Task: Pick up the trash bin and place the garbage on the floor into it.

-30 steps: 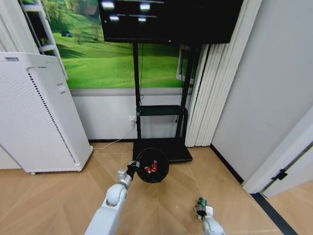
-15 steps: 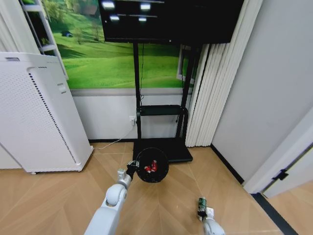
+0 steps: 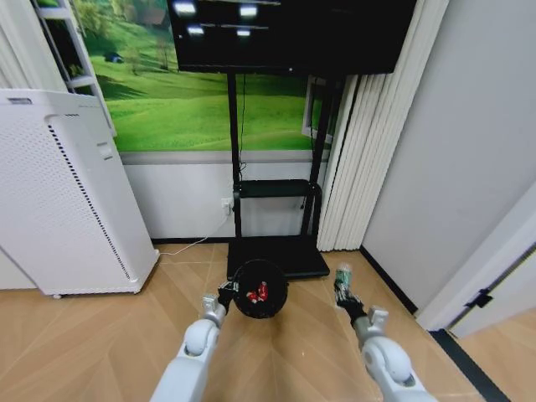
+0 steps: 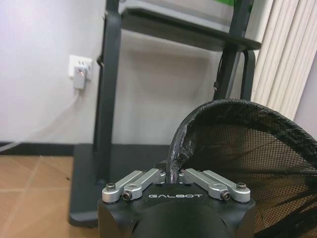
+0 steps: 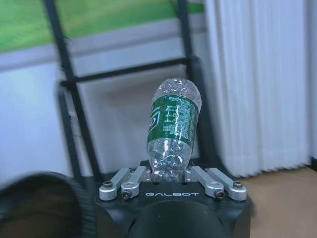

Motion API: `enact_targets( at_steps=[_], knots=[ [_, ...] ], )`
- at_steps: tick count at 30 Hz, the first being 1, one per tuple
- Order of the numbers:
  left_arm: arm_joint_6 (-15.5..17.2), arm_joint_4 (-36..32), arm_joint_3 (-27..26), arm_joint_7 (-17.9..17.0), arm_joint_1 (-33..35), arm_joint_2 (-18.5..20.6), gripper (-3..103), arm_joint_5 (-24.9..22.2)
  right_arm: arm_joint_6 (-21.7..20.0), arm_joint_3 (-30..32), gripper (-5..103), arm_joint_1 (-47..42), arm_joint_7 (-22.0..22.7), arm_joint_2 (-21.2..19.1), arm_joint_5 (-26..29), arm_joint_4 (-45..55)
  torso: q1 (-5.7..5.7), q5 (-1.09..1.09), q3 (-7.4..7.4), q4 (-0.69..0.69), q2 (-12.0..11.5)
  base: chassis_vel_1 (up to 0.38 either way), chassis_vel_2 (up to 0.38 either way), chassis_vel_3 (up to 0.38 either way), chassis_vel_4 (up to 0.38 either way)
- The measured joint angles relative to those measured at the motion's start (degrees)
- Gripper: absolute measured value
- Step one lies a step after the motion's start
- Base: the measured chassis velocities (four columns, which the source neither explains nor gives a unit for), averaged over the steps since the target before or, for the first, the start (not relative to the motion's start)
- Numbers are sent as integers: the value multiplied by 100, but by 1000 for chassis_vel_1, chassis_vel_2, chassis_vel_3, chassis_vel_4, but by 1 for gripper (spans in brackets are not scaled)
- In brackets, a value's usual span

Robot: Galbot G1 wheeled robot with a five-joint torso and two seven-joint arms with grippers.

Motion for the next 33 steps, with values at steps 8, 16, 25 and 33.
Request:
enact_targets(
  at_steps=[8,16,25,33],
  knots=[
    [-34,614,601,-358,-405,-457,3,71,-128,-1103,25,343,-222,98,-483,-275,0,2,0,0,1,0,0,0,0],
    [-37,665,697,-371,-442,-482,3,96,-52,-1445,32,500,-6,233,-883,-762,0,0,0,0,1,0,0,0,0],
    [-51,672,741,-272,-448,-509,3,122,-84,-1589,70,463,54,384,-1059,-794,0,0,0,0,1,0,0,0,0],
    [-44,574,741,-255,-435,-499,3,118,-90,-1549,91,459,129,397,-1054,-761,0,0,0,0,1,0,0,0,0]
  ],
)
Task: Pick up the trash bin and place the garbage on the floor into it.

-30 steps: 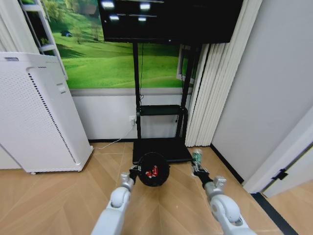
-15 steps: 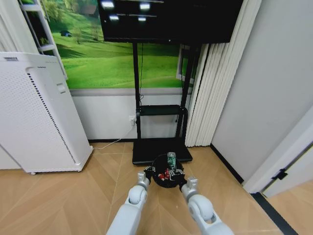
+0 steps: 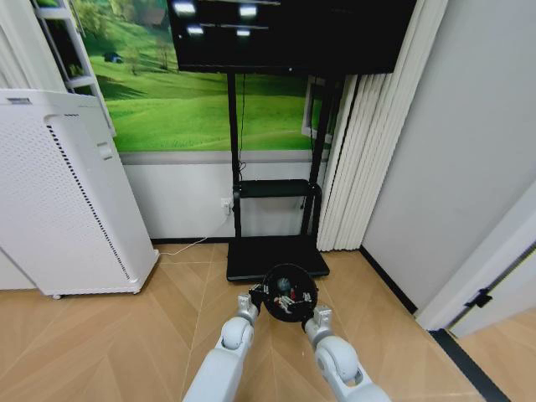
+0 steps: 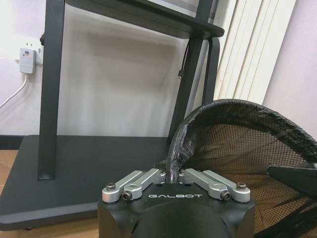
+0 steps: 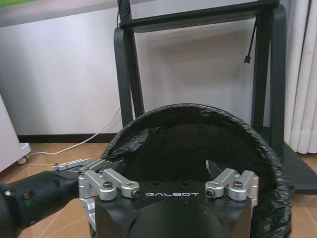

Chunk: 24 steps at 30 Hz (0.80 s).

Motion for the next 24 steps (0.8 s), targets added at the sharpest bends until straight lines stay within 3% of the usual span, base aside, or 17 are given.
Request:
enact_targets(
  at_steps=[1,6,11,13,24],
  knots=[
    [3,-45,-21,2,15,18,3,-3,17,65,99,0,45,-9,5,60,0,0,0,0,0,0,0,0,0],
    [9,-200,-163,12,106,107,3,21,129,315,100,-93,233,-51,27,378,0,0,0,0,0,0,0,0,0],
    [2,-573,-559,73,399,269,3,230,518,609,100,-378,441,-76,-254,555,0,-1,0,0,0,0,0,0,0],
    [-73,-874,-1026,181,714,380,3,407,712,682,100,-597,511,-18,-567,493,0,0,0,-1,0,0,0,0,0],
    [-100,-1544,-1774,377,1411,668,3,376,736,452,100,-923,806,125,-822,564,0,-1,0,0,0,0,0,0,0]
  ],
)
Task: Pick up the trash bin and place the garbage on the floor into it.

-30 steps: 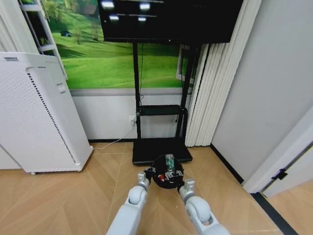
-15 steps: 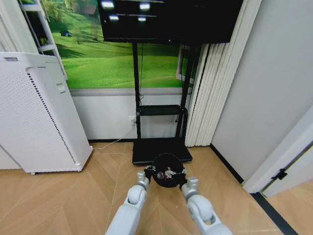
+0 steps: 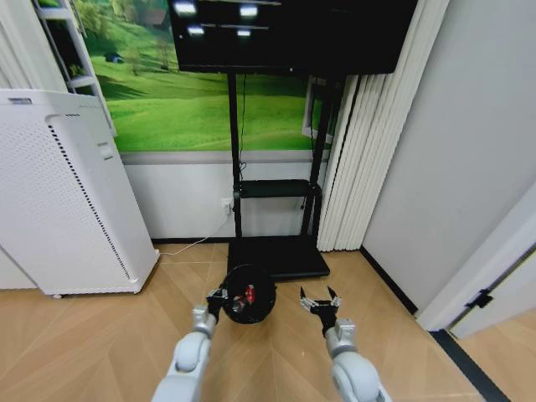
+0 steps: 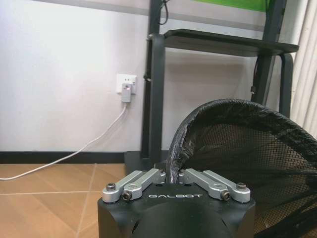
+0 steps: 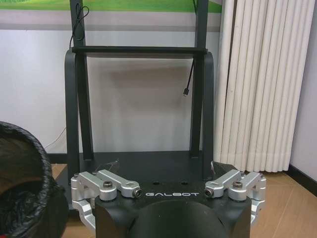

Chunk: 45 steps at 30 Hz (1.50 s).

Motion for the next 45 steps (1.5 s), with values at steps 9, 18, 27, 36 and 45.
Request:
enact_targets(
  at_steps=[9,18,27,36,45],
  knots=[
    [3,-11,-71,5,-54,44,3,-109,85,-15,100,-109,21,50,-62,-4,0,1,0,-1,0,150,4,-144,5],
    [18,74,-11,-2,-158,9,3,-122,104,24,100,-183,25,15,-30,9,0,1,0,1,0,305,-66,-284,68],
    [18,76,-120,21,-153,179,3,-227,103,0,100,-230,19,29,1,16,-1,2,1,0,0,172,-123,-170,129],
    [-13,53,-131,33,-66,156,3,-227,102,20,100,-342,23,10,-53,53,0,0,1,0,0,179,-136,-182,129],
    [-38,39,-144,34,-69,162,3,-225,152,15,100,-392,23,7,-166,-13,0,1,0,2,0,304,-152,-293,146]
  ],
)
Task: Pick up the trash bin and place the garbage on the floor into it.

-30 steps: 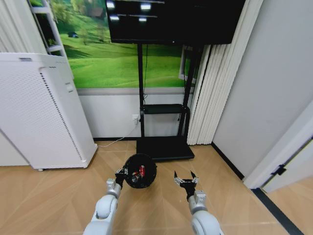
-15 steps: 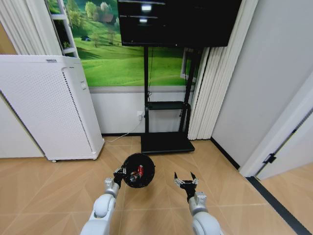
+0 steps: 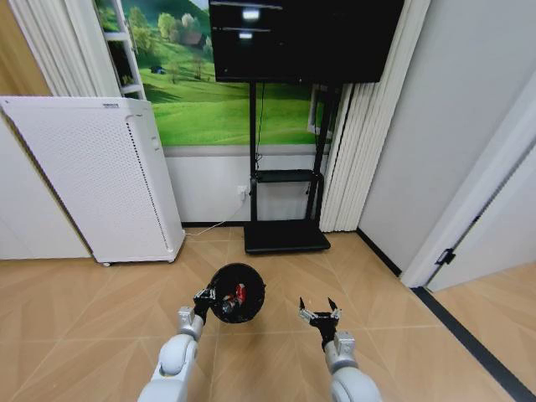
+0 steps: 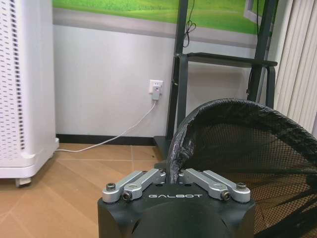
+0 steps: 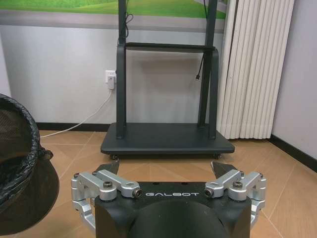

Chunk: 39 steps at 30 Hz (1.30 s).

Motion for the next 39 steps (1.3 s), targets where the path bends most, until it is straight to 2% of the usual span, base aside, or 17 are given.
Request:
enact_targets(
  at_steps=[8,18,24,31,39],
  knots=[
    [-17,-3,5,1,12,-13,3,8,36,-14,100,-45,-4,1,-49,-83,0,1,0,-3,0,210,22,-231,-6],
    [-27,-3,2,1,16,-15,3,12,60,-5,100,-12,-6,-7,-36,-132,2,2,1,-1,-1,270,235,-268,-238],
    [-35,-16,-8,-6,42,-11,3,23,360,-21,100,2,-164,-7,27,-253,2,-2,0,0,-1,250,168,-211,-166],
    [-35,-44,6,-9,72,-18,3,28,489,-19,100,12,-149,9,43,-328,1,0,1,-5,-1,-46,-33,40,25],
    [-41,-45,21,-10,83,-30,3,51,624,7,100,-83,-146,-15,47,-338,1,0,0,-1,-1,-33,-19,25,21]
  ],
)
